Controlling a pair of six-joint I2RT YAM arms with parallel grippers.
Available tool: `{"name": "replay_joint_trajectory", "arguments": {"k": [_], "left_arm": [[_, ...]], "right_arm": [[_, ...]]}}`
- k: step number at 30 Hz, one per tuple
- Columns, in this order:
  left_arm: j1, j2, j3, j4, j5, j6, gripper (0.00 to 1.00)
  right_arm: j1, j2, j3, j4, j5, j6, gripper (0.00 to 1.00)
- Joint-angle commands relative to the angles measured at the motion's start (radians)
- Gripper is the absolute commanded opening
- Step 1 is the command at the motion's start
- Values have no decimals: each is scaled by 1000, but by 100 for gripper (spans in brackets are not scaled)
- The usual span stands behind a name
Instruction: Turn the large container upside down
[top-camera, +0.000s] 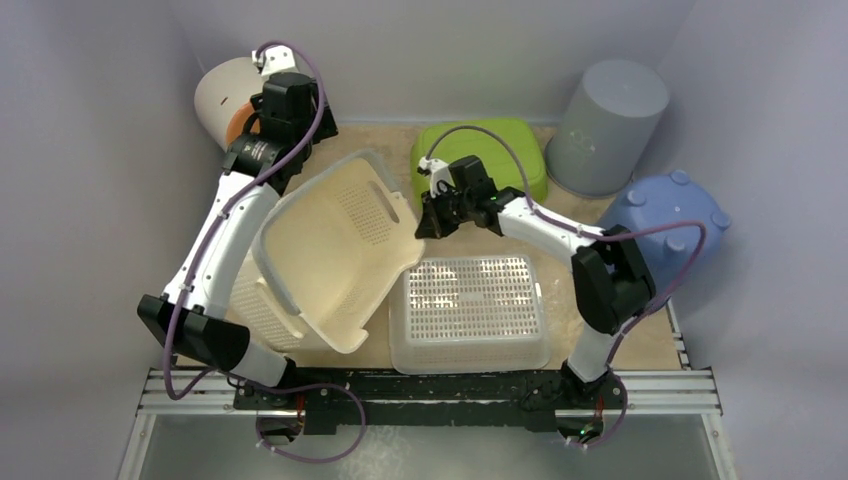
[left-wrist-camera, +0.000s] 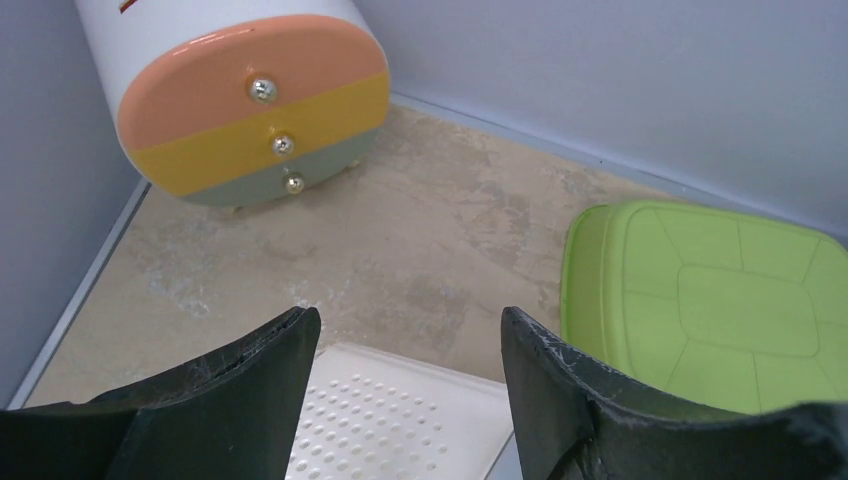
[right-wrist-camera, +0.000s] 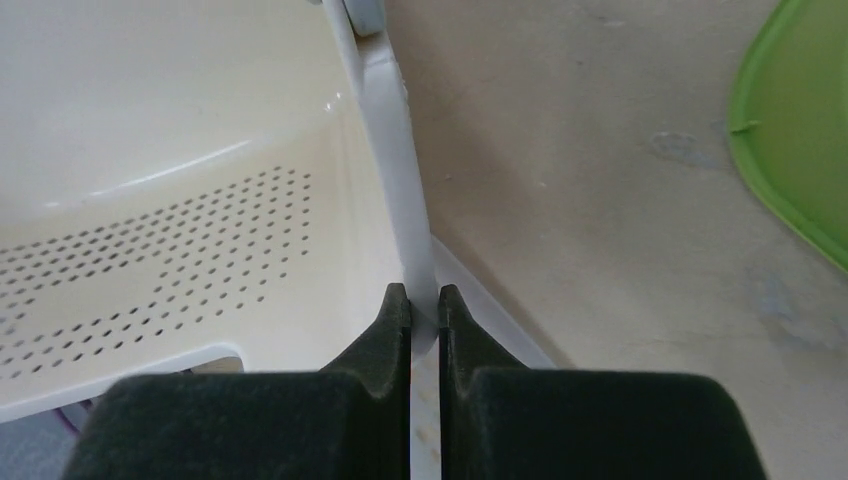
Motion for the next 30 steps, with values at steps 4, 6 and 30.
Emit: {"name": "replay_joint_trajectory", "arguments": {"k": [4, 6, 30], "left_arm": [[9, 14, 72, 6, -6, 22, 67], [8, 10, 69, -4, -16, 25, 67], [22, -38, -6, -38, -64, 47, 67]], "right_arm": [[5, 226, 97, -120, 29, -95, 0], [6, 278, 171, -130, 27, -97, 0], [-13, 578, 787, -29, 118, 111, 42]]}}
